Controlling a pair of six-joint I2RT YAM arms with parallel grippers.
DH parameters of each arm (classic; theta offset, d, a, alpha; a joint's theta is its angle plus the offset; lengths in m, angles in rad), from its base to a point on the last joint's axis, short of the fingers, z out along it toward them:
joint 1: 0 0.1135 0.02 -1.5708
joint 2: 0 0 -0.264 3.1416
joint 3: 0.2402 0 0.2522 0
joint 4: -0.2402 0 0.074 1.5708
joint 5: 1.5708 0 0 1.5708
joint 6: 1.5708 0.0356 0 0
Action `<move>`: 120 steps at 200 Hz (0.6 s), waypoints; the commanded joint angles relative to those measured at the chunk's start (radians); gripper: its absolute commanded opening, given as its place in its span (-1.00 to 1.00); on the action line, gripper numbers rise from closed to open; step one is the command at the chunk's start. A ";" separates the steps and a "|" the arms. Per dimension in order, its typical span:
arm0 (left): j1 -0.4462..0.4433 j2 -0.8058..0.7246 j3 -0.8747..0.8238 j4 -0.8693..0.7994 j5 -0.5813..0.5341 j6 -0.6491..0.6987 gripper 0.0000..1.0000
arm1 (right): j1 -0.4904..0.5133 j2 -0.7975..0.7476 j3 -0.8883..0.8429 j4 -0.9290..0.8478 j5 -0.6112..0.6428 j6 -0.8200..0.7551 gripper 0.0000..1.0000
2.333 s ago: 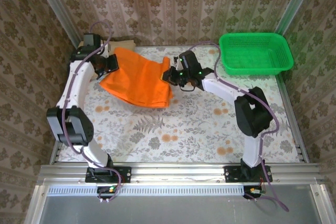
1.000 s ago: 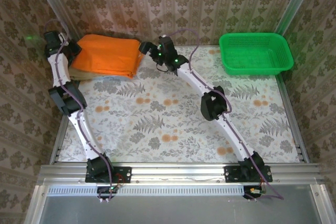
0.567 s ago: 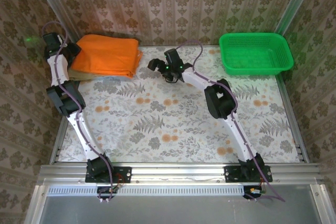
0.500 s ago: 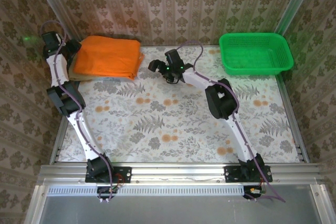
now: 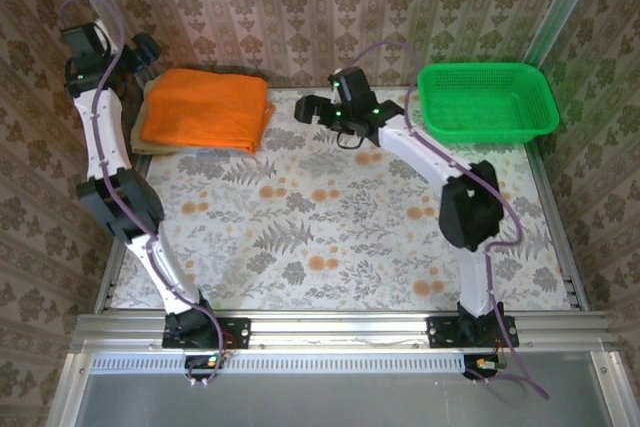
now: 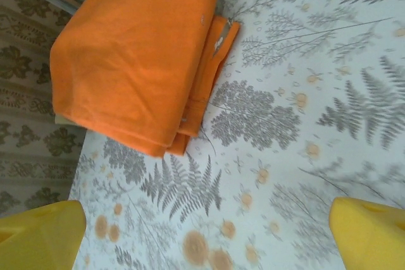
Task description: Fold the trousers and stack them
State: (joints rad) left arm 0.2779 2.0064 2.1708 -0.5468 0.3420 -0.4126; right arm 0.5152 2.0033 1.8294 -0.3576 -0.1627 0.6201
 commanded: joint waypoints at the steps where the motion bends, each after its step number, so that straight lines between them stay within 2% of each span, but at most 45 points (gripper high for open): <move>1: -0.110 -0.231 -0.220 0.022 -0.048 0.083 1.00 | 0.009 -0.196 -0.097 -0.113 0.113 -0.144 1.00; 12: -0.169 -0.361 -0.344 0.034 -0.123 0.103 1.00 | 0.017 -0.293 -0.143 -0.159 0.183 -0.168 1.00; 28: -0.261 -0.552 -0.530 0.045 -0.211 0.166 1.00 | 0.028 -0.450 -0.240 -0.175 0.205 -0.258 1.00; 40: -0.345 -0.710 -0.707 0.100 -0.326 0.210 1.00 | 0.052 -0.586 -0.336 -0.174 0.311 -0.266 1.00; 54: -0.410 -0.895 -0.946 0.231 -0.417 0.210 1.00 | 0.057 -0.774 -0.540 -0.057 0.370 -0.290 1.00; 72: -0.429 -1.111 -1.253 0.446 -0.524 0.166 0.99 | 0.058 -0.995 -0.794 0.138 0.423 -0.419 1.00; 90: -0.432 -1.260 -1.498 0.663 -0.584 0.256 1.00 | 0.056 -1.183 -1.003 0.329 0.485 -0.531 1.00; 105: -0.432 -1.313 -1.596 0.712 -0.626 0.340 0.99 | 0.050 -1.286 -1.091 0.383 0.518 -0.648 1.00; 120: -0.433 -1.327 -1.646 0.710 -0.652 0.395 1.00 | 0.038 -1.333 -1.121 0.344 0.565 -0.716 1.00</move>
State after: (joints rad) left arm -0.1501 0.7017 0.5987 -0.0097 -0.1833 -0.1577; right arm 0.5671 0.7254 0.7643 -0.1360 0.2623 0.1051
